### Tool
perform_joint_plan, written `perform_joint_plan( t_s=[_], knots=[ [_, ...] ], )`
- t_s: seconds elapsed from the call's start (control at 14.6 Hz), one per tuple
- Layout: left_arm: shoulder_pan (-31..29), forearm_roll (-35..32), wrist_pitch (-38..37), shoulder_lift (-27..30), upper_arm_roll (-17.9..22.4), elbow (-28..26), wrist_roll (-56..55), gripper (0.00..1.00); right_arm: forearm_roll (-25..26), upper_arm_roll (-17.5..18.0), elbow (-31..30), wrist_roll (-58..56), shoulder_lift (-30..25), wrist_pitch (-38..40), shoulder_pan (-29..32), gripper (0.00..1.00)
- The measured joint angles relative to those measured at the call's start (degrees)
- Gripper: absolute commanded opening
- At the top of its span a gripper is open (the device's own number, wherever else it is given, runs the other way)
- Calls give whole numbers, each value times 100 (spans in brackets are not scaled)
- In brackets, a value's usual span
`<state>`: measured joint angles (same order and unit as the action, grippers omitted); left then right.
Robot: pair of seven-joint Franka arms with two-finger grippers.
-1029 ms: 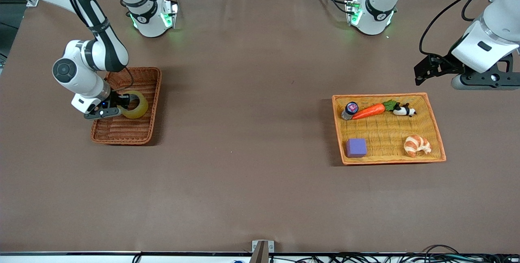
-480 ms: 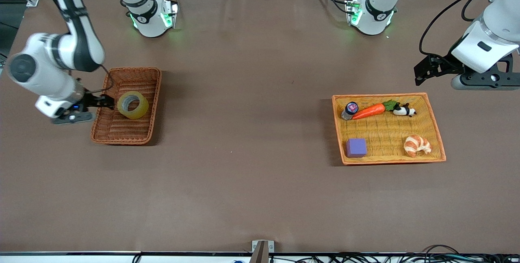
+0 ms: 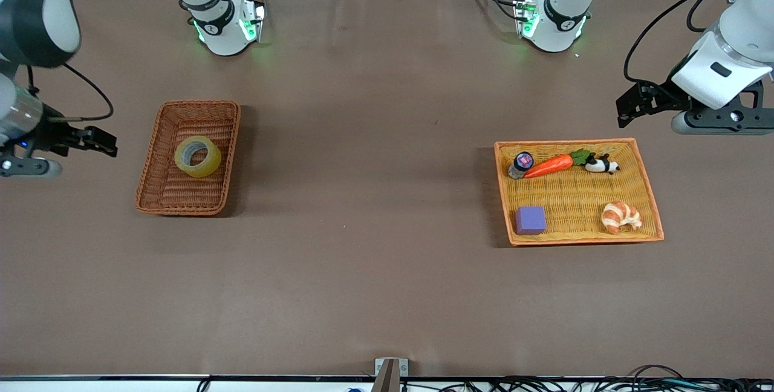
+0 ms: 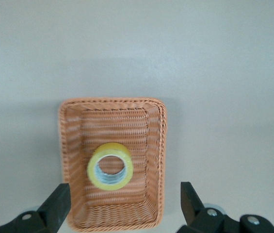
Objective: Move tape to another basket
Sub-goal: 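Open the right gripper and withdraw it from the basket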
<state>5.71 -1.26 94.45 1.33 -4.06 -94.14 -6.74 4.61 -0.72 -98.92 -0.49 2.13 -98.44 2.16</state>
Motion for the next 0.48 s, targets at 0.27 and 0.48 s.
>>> perform_joint_plan(
  t_s=[0.27,0.48],
  knots=[
    [0,0,0,-2,0,3,0,100,-22,141,1268,119,8,1056,-2,100],
    [0,0,0,-2,0,3,0,100,-82,132,1591,99,6,1380,1,100]
  ],
)
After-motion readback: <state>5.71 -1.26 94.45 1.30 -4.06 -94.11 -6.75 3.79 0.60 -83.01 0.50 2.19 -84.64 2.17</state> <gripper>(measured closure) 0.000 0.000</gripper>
